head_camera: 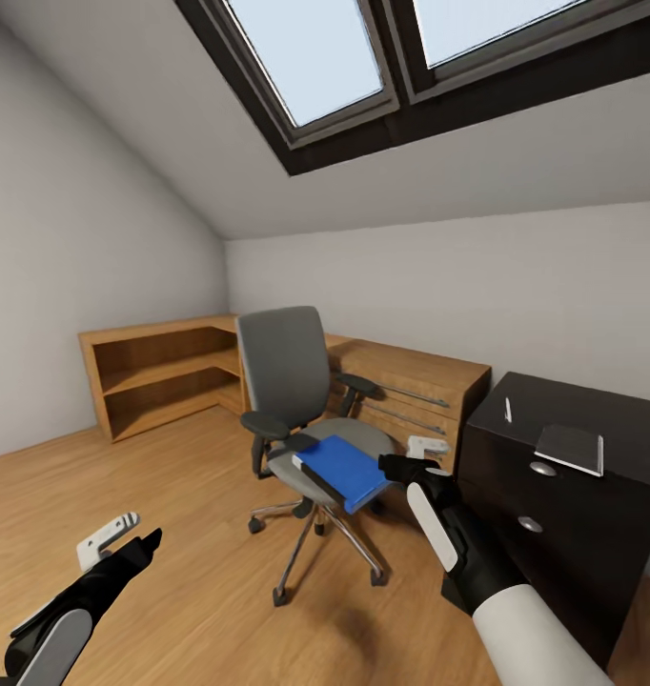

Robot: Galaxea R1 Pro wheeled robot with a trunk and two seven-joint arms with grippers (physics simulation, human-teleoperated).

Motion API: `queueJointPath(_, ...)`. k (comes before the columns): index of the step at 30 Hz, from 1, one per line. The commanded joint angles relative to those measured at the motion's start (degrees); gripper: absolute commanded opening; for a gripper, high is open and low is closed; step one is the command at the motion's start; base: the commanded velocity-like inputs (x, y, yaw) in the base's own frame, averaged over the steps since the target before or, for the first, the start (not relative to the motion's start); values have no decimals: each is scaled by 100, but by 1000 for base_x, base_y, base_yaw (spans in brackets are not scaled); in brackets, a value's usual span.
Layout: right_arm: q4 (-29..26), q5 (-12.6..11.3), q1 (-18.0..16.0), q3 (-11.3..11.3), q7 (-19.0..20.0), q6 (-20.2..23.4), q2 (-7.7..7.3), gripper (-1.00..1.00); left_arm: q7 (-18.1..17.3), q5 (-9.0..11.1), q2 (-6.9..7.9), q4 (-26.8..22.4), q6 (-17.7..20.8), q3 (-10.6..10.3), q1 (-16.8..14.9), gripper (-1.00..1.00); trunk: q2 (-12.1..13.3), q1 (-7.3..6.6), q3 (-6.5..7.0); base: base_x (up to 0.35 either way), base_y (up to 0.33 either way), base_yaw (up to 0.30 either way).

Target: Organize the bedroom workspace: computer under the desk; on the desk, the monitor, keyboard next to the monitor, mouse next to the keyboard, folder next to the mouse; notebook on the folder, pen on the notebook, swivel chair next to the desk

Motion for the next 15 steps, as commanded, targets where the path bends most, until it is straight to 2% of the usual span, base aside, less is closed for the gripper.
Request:
queueJointPath(1, -6, -63, -5, 12, -53, 5, -2, 100, 49, 41, 3, -27, 4, -11, -3, 100, -3, -1, -7, -7, 0, -27)
queueJointPath(3, -6, -71, -5, 12, -52, 4, -1, 100, 49, 40, 3, -34, 4, -11, -4, 100, -3, -1, -6, -5, 0, -18)
queueJointPath(15, 1, -143, -2, 9, -44, -5, 9, 100, 55, 40, 2, -42, 4, -11, -2, 100, -485, 262, -221, -1, 0, -3)
